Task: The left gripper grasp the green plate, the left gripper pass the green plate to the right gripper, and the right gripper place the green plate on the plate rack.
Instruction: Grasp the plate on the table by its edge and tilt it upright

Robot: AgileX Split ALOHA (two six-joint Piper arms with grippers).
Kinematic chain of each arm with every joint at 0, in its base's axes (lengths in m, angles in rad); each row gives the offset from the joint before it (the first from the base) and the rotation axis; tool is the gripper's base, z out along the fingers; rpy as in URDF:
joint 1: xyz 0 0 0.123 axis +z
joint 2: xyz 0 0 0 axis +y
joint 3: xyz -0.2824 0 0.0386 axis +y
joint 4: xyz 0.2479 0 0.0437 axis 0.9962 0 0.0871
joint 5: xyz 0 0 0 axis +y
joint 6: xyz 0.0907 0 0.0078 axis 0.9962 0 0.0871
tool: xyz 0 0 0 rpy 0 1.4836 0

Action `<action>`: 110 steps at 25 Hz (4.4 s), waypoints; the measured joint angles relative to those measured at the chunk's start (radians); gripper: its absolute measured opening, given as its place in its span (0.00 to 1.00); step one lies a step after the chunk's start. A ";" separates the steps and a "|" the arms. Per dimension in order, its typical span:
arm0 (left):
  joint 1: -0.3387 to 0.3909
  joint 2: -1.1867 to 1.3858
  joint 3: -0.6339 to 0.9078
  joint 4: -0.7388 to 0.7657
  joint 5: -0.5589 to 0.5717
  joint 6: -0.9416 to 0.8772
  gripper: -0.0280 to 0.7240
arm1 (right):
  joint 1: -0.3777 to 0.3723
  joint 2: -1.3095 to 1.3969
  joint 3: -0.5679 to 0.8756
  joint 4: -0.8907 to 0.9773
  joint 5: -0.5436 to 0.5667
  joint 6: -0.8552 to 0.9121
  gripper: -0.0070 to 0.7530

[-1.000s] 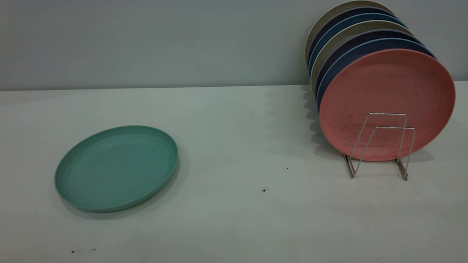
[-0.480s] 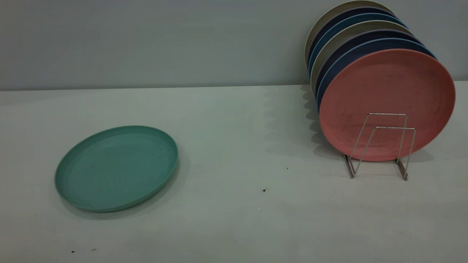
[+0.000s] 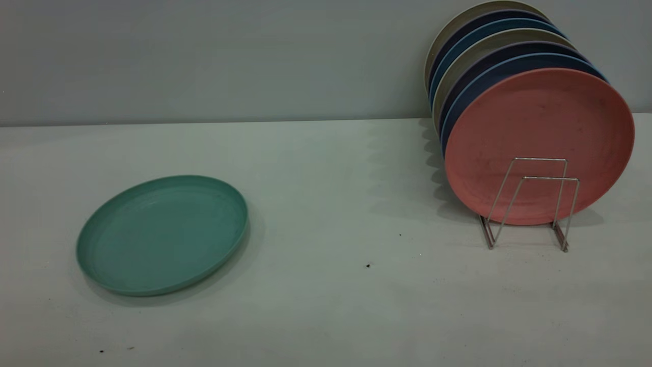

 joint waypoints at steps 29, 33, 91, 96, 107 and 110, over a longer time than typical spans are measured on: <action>0.000 0.000 -0.010 0.000 -0.039 -0.026 0.63 | 0.000 0.066 -0.014 0.034 -0.104 -0.073 0.42; 0.000 0.060 -0.014 0.000 -0.169 -0.035 0.63 | 0.000 0.228 -0.014 0.069 -0.237 -0.095 0.42; 0.167 2.153 -0.239 -1.650 -0.831 1.145 0.63 | 0.000 0.647 -0.014 0.210 -0.437 -0.210 0.42; 0.167 2.165 -0.254 -1.651 -0.851 1.152 0.63 | 0.000 0.647 -0.014 0.210 -0.437 -0.210 0.42; 0.168 2.174 -0.289 -1.652 -0.871 1.160 0.19 | 0.000 0.647 -0.014 0.210 -0.438 -0.210 0.42; 0.168 2.174 -0.289 -1.652 -0.872 1.160 0.07 | 0.000 0.647 -0.014 0.210 -0.438 -0.210 0.42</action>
